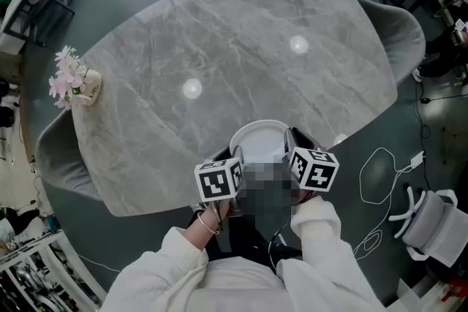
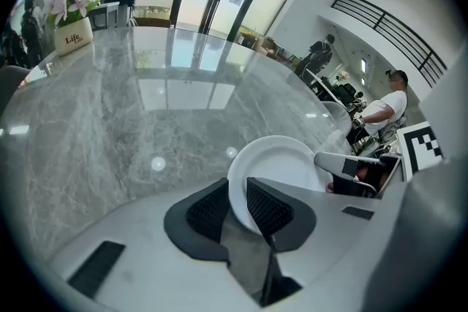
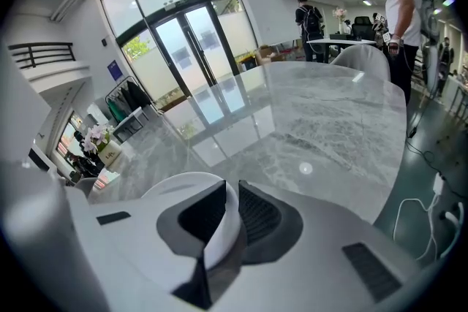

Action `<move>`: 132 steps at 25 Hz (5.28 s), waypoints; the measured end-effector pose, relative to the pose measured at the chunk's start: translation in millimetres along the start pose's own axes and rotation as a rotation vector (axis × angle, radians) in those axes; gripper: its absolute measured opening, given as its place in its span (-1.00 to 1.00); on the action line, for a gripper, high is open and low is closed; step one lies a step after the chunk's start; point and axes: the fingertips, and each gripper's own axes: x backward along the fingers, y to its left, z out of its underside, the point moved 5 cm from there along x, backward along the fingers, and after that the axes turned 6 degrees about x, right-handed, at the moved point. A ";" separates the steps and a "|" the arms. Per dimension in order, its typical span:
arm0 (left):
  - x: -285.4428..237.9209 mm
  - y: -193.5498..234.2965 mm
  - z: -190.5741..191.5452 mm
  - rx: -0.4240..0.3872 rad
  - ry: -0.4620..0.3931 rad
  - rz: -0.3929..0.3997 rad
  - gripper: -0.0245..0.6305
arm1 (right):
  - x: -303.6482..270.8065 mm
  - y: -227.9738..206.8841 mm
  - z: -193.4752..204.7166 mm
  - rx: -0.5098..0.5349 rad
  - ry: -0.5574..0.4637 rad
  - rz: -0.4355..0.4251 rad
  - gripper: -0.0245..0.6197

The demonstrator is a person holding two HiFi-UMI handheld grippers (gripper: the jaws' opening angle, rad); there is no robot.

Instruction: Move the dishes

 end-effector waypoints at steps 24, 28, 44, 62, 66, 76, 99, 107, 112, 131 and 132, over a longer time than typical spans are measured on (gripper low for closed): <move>28.8 16.4 -9.5 0.041 -0.035 0.048 -0.57 | 18.2 1.4 -3.9 -0.019 -0.056 0.034 -0.58; 43.1 20.8 -14.7 0.032 -0.056 0.061 -0.57 | 29.1 4.9 -3.7 -0.032 -0.077 0.053 -0.58; 144.2 65.2 -43.7 -0.030 -0.165 0.122 -0.58 | 89.7 65.0 15.0 -0.123 -0.158 0.152 -0.58; 281.5 173.5 -31.0 -0.198 -0.286 0.201 -0.85 | 154.7 241.9 69.3 -0.089 -0.332 0.103 -0.70; 296.0 205.2 -19.4 -0.159 -0.305 0.212 -0.86 | 157.4 268.4 85.5 -0.065 -0.367 0.071 -0.70; 319.8 248.9 -8.7 -0.082 -0.338 0.241 -0.89 | 181.0 342.6 90.7 0.059 -0.452 -0.043 -0.70; 324.4 172.8 51.2 -0.212 -0.414 0.131 -0.90 | 191.4 326.1 123.5 0.104 -0.336 -0.120 -0.70; 322.9 143.7 57.5 -0.234 -0.441 0.102 -0.90 | 200.7 307.8 117.8 0.154 -0.325 -0.143 -0.71; 323.6 136.6 57.1 -0.230 -0.452 0.107 -0.90 | 207.7 306.6 113.3 0.234 -0.319 -0.109 -0.74; 324.0 148.1 42.8 -0.207 -0.446 0.106 -0.90 | 203.4 308.0 107.4 0.199 -0.323 -0.087 -0.74; 324.1 149.0 41.6 -0.206 -0.446 0.106 -0.90 | 202.4 308.2 107.0 0.198 -0.322 -0.085 -0.74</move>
